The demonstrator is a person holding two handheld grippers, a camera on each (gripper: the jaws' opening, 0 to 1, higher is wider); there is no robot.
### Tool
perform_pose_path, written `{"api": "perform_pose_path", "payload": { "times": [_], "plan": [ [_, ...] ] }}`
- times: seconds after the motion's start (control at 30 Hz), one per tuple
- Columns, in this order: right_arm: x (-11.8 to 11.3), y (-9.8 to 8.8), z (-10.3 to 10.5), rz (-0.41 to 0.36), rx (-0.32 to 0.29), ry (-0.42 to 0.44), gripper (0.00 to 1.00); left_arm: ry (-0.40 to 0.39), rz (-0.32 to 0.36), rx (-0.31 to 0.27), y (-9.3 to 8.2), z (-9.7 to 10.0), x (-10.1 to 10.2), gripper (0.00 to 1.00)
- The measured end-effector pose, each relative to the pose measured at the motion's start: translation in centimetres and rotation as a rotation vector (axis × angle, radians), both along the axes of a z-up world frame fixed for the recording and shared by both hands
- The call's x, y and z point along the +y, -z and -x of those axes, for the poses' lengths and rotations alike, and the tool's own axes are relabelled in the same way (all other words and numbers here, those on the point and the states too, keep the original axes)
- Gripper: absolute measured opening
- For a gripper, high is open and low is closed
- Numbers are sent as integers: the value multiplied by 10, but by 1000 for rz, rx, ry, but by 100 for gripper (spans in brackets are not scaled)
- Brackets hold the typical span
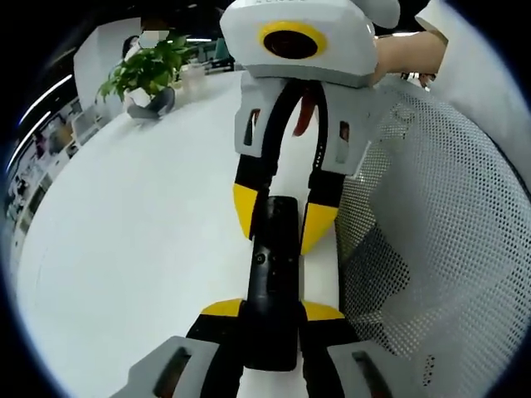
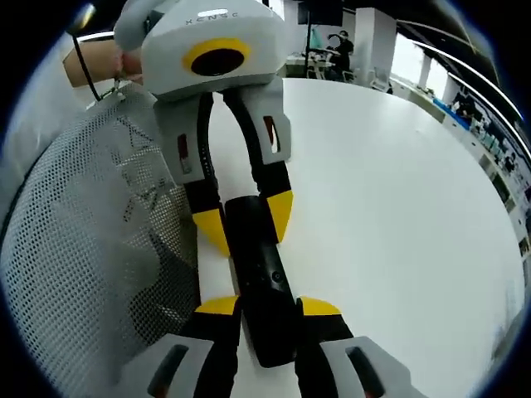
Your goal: Press the specified remote control buttons in sequence, fully releasing each button before pressing the next.
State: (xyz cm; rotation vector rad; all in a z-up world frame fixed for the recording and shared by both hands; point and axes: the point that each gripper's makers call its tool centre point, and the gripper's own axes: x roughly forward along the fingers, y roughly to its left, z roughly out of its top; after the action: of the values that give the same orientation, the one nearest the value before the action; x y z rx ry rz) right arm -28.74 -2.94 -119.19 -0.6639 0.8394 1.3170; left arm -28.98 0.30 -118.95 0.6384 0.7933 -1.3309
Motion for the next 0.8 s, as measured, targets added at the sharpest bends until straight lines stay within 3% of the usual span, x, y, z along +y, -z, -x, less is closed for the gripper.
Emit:
{"api": "perform_pose_path", "payload": {
  "times": [0.17,0.27,0.53,0.63,0.8],
  "plan": [
    [0,1,-1,4,0,-2,23,-45,20,-3,-1,-3,-1,27],
    [0,1,-1,3,5,5,23,-116,116,-9,-14,-9,-8,32],
    [0,1,-2,0,13,20,23,-250,235,-67,-48,-30,-2,50],
    [0,1,-2,-1,15,24,23,-282,284,-63,-58,-33,-2,58],
    [0,1,-3,-4,20,33,23,-394,425,-68,-85,-45,0,65]
  ]
}}
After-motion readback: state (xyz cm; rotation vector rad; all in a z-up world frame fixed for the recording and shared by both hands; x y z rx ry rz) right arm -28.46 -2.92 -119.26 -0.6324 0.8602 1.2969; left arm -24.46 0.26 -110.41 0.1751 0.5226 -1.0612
